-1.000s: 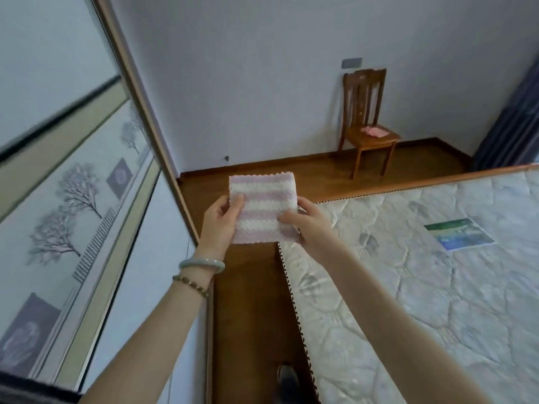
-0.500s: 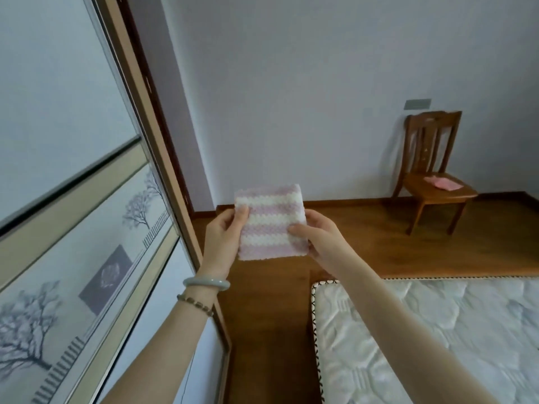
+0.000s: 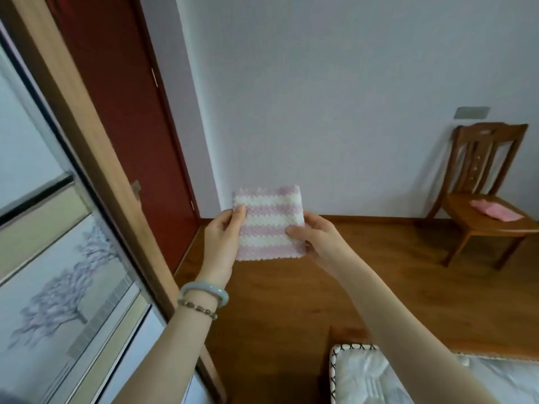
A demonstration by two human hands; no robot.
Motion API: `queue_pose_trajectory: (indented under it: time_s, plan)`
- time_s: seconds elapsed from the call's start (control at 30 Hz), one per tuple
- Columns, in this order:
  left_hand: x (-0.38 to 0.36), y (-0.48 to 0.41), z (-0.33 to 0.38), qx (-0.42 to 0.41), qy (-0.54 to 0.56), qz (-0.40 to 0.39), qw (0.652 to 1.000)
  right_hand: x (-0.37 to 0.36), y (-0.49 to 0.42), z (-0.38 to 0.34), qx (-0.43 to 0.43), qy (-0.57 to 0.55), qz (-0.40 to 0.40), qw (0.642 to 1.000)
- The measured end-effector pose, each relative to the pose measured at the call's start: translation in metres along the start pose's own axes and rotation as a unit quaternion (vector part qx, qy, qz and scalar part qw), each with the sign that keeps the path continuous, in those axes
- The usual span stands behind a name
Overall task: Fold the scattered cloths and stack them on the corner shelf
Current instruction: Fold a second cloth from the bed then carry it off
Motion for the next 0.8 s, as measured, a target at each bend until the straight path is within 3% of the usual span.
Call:
queue_pose_trajectory:
  time_s: [0.4, 0.8]
  plan:
    - [0.051, -0.211, -0.027, -0.02, 0.045, 0.074, 0.996, 0.075, -0.233, -0.031, -0.021, 0.022, -0.031, 0.999]
    - [0.186, -0.333, -0.081, -0.009, 0.004, 0.247, 0.969, 0.041, -0.484, -0.012, -0.082, 0.004, -0.228, 0.97]
Point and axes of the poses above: each hand's wrist, its own y-axis away from the middle knuckle, its own x-axis out of the back of the hand, z = x × y, the point moved 9 cm from there along -y, towards the middle knuckle, and after that the axes turned 15 degrees about -z, right-handed, at the moved point
